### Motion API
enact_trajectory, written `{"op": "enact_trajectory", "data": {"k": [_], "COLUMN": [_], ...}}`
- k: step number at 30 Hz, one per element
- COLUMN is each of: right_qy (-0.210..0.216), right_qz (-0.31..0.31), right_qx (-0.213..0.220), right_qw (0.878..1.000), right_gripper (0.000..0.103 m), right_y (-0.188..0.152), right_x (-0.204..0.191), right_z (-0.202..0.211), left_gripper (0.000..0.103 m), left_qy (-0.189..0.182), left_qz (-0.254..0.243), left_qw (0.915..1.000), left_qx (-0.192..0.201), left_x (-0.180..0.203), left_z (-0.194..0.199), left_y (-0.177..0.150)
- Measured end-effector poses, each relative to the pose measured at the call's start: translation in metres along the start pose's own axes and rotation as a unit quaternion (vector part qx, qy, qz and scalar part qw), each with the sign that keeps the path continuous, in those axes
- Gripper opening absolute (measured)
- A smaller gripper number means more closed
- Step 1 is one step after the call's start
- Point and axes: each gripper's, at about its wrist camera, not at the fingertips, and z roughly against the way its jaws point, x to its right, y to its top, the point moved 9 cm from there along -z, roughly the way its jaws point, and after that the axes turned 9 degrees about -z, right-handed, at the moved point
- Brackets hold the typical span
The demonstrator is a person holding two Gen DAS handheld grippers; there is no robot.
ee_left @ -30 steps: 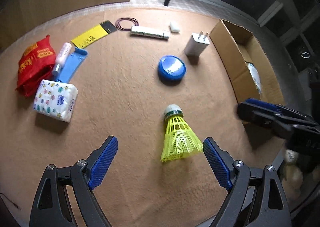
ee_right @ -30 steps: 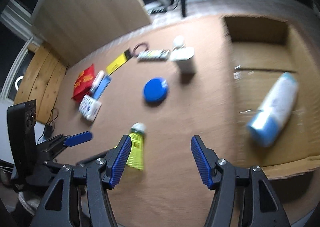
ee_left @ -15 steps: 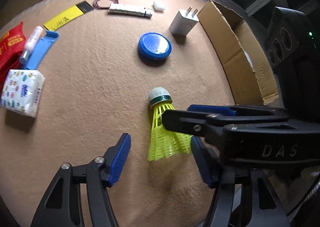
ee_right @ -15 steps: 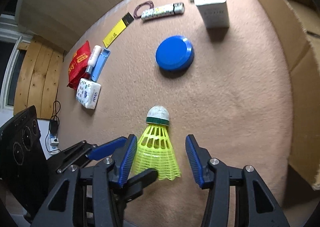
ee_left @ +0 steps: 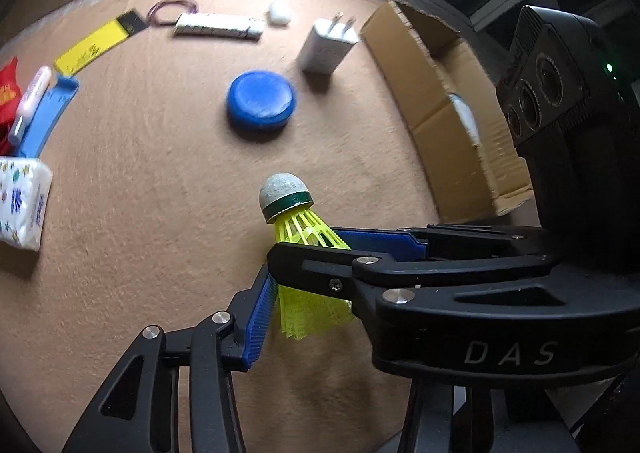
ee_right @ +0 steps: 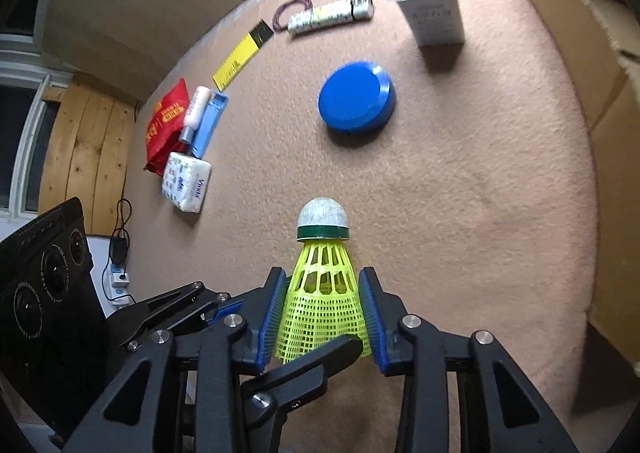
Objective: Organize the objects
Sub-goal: 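Grasp the yellow shuttlecock with the right tool, then carry the shuttlecock with the right tool into the box and release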
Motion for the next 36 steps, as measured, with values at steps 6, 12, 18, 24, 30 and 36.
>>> {"op": "enact_trajectory", "data": {"k": [6, 12, 18, 24, 30, 36], "right_qy": [-0.004, -0.012, -0.018, -0.018, -0.016, -0.024], "right_qz": [0.007, 0.002, -0.021, -0.043, -0.049, -0.047], "right_qx": [0.042, 0.083, 0.109, 0.12, 0.127, 0.141], "right_qw": [0.999, 0.996, 0.994, 0.992, 0.99, 0.989], "right_gripper": [0.034, 0.034, 0.034, 0.034, 0.034, 0.034], "right_y": [0.012, 0.029, 0.044, 0.055, 0.061, 0.066], "right_x": [0.007, 0.029, 0.067, 0.095, 0.102, 0.101], "right_z": [0.044, 0.092, 0.124, 0.137, 0.147, 0.16], "left_gripper": [0.049, 0.049, 0.049, 0.049, 0.049, 0.047], "left_qy": [-0.002, -0.016, -0.024, -0.015, -0.014, -0.023], "left_qz": [-0.034, -0.069, -0.093, -0.11, -0.114, -0.114], "left_qw": [0.9992, 0.9968, 0.9947, 0.9933, 0.9927, 0.9921], "left_qx": [0.022, 0.038, 0.036, 0.031, 0.037, 0.045], "left_x": [0.041, 0.082, 0.114, 0.135, 0.141, 0.151], "left_z": [0.012, 0.015, -0.01, -0.034, -0.035, -0.028], "left_y": [0.023, 0.06, 0.094, 0.114, 0.124, 0.132]}}
